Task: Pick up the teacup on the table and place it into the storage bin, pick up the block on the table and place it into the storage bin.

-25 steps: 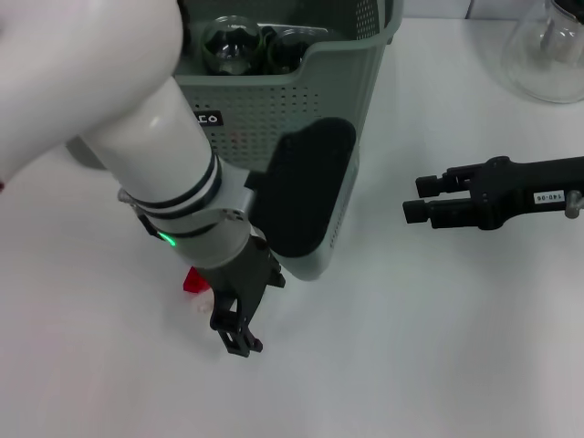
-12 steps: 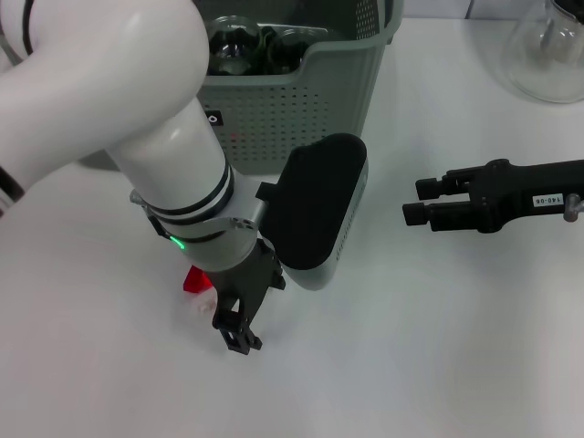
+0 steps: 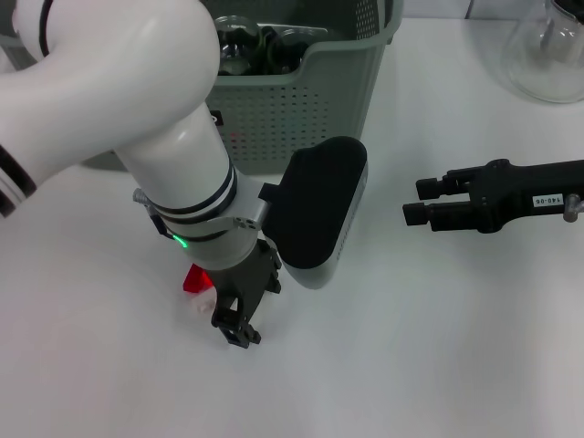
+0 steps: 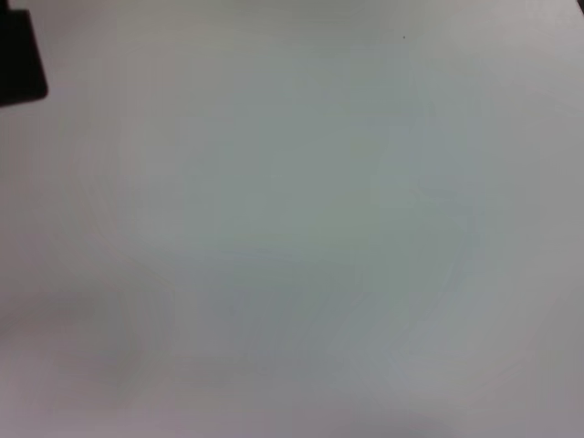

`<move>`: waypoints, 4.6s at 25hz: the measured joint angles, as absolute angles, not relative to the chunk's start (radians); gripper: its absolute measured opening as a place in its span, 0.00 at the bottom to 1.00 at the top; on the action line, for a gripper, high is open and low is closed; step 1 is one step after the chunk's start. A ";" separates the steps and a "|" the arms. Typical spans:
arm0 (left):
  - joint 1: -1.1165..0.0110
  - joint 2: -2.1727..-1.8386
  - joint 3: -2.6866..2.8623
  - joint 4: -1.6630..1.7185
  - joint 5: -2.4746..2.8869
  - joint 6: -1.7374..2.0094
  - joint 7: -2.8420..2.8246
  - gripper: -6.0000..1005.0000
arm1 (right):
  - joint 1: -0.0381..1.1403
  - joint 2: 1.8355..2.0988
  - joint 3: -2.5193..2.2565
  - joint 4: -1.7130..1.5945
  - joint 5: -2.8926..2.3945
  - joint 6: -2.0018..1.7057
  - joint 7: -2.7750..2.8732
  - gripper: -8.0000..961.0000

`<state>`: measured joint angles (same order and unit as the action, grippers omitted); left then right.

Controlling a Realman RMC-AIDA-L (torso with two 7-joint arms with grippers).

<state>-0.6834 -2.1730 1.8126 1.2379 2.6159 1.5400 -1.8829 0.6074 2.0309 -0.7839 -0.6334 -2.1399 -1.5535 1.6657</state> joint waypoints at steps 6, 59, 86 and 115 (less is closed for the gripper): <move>-0.685 -2.172 1.813 1.231 2.617 1.535 -1.881 0.65 | 0.607 2.032 -0.784 -0.633 -2.140 -1.554 1.666 0.62; -0.714 -2.078 0.812 1.432 2.179 1.546 -2.297 0.41 | 0.606 2.018 -0.784 -0.641 -2.142 -1.561 1.667 0.62; -0.969 -1.984 1.152 0.995 2.859 1.340 -2.675 0.42 | 0.619 2.012 -0.785 -0.634 -2.165 -1.556 1.672 0.62; -0.685 -2.107 0.770 1.644 2.322 1.512 -2.438 0.83 | 0.610 2.006 -0.782 -0.646 -2.164 -1.562 1.664 0.62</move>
<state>-0.6852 -2.1072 0.7696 1.6440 2.3219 1.5118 -2.4383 0.6097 2.0064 -0.7819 -0.6460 -2.1643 -1.5621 1.6644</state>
